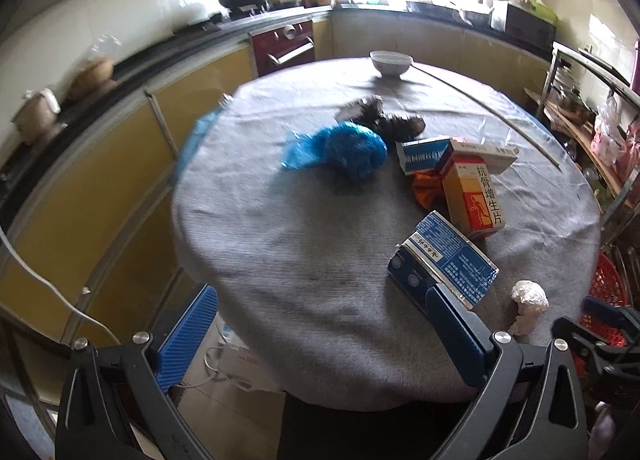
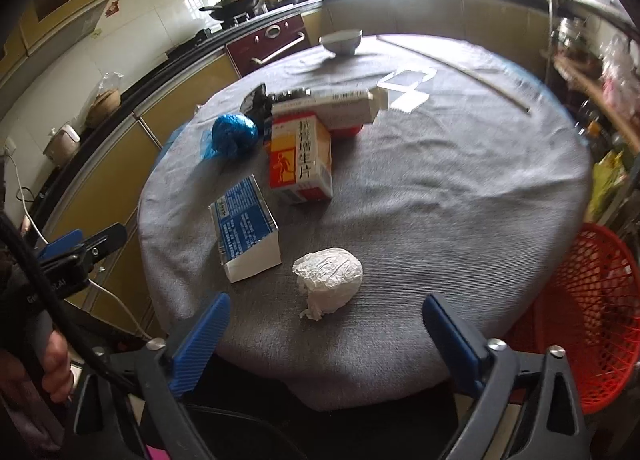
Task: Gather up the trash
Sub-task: 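Grasp the white foil ball with the right tool while the left tool grasps the blue medicine box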
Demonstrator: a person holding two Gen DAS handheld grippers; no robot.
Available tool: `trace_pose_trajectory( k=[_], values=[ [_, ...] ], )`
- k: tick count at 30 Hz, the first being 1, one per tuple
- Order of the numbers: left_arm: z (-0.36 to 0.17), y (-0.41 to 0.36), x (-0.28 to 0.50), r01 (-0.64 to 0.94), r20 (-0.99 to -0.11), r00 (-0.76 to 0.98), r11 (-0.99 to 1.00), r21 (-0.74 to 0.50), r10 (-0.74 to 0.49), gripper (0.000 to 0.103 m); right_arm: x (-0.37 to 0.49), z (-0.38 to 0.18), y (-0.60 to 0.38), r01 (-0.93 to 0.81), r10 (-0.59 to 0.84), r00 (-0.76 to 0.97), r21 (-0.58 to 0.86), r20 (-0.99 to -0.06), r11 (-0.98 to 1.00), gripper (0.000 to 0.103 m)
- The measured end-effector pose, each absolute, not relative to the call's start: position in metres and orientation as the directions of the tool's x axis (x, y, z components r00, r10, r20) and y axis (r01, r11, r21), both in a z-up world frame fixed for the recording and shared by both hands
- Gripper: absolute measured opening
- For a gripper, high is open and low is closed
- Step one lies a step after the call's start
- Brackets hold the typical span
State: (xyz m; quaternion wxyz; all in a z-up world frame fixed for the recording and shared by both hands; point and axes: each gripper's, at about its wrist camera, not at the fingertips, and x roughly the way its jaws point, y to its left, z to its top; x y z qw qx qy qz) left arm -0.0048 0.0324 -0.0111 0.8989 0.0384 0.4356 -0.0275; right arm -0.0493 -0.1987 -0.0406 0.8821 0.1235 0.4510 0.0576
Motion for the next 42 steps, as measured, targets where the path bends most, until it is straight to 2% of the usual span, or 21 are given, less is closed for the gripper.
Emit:
trace_pose_trajectory(
  k=[5, 7, 10, 14, 15, 24, 27, 30, 35, 39, 40, 41, 42],
  values=[
    [-0.015, 0.022, 0.026, 0.118, -0.834, 0.542, 0.992, -0.050, -0.107, 0.103, -0.028, -0.059, -0.200, -0.017, 0.291, 0.556, 0.339, -0.779, 0.940, 0.076],
    [-0.016, 0.015, 0.036, 0.125, -0.848, 0.513, 0.989, -0.077, -0.131, 0.103, -0.020, -0.066, -0.199, -0.028, 0.319, 0.537, 0.362, -0.781, 0.932, 0.066],
    [-0.021, -0.001, 0.051, 0.132, -0.864, 0.482, 0.987, -0.095, -0.148, 0.103, -0.013, -0.075, -0.199, -0.034, 0.339, 0.512, 0.375, -0.790, 0.926, 0.057],
    [-0.032, -0.026, 0.068, 0.154, -0.890, 0.429, 0.983, -0.099, -0.156, 0.103, -0.008, -0.089, -0.205, -0.016, 0.335, 0.484, 0.375, -0.808, 0.927, 0.050],
    [-0.036, -0.032, 0.072, 0.155, -0.898, 0.412, 0.983, -0.099, -0.155, 0.103, -0.009, -0.093, -0.209, -0.006, 0.345, 0.479, 0.390, -0.807, 0.921, 0.044],
    [-0.067, -0.062, 0.089, 0.143, -0.936, 0.332, 0.987, -0.074, -0.119, 0.103, -0.017, -0.098, -0.239, 0.033, 0.340, 0.524, 0.417, -0.781, 0.908, 0.041],
    [-0.074, -0.063, 0.089, 0.153, -0.942, 0.308, 0.984, -0.089, -0.133, 0.088, -0.018, -0.095, -0.243, 0.032, 0.318, 0.546, 0.398, -0.775, 0.917, 0.041],
    [-0.074, -0.062, 0.086, 0.156, -0.939, 0.313, 0.983, -0.101, -0.146, 0.085, -0.018, -0.092, -0.248, 0.035, 0.327, 0.561, 0.416, -0.761, 0.909, 0.041],
    [-0.066, -0.055, 0.076, 0.170, -0.922, 0.347, 0.978, -0.119, -0.172, 0.070, -0.017, -0.091, -0.255, 0.047, 0.335, 0.577, 0.440, -0.745, 0.897, 0.041],
    [-0.060, -0.057, 0.061, 0.207, -0.909, 0.378, 0.973, -0.103, -0.176, 0.063, -0.024, -0.089, -0.258, 0.041, 0.331, 0.598, 0.441, -0.730, 0.897, 0.041],
    [-0.059, -0.058, 0.057, 0.221, -0.901, 0.396, 0.971, -0.092, -0.175, 0.057, -0.028, -0.087, -0.260, 0.037, 0.330, 0.604, 0.439, -0.725, 0.897, 0.041],
    [-0.057, -0.060, 0.054, 0.229, -0.893, 0.412, 0.969, -0.091, -0.181, 0.024, -0.030, -0.087, -0.260, 0.037, 0.327, 0.607, 0.437, -0.724, 0.899, 0.041],
    [-0.055, -0.060, 0.052, 0.235, -0.891, 0.415, 0.968, -0.087, -0.181, 0.000, -0.031, -0.086, -0.261, 0.037, 0.325, 0.613, 0.436, -0.721, 0.899, 0.041]
  ],
)
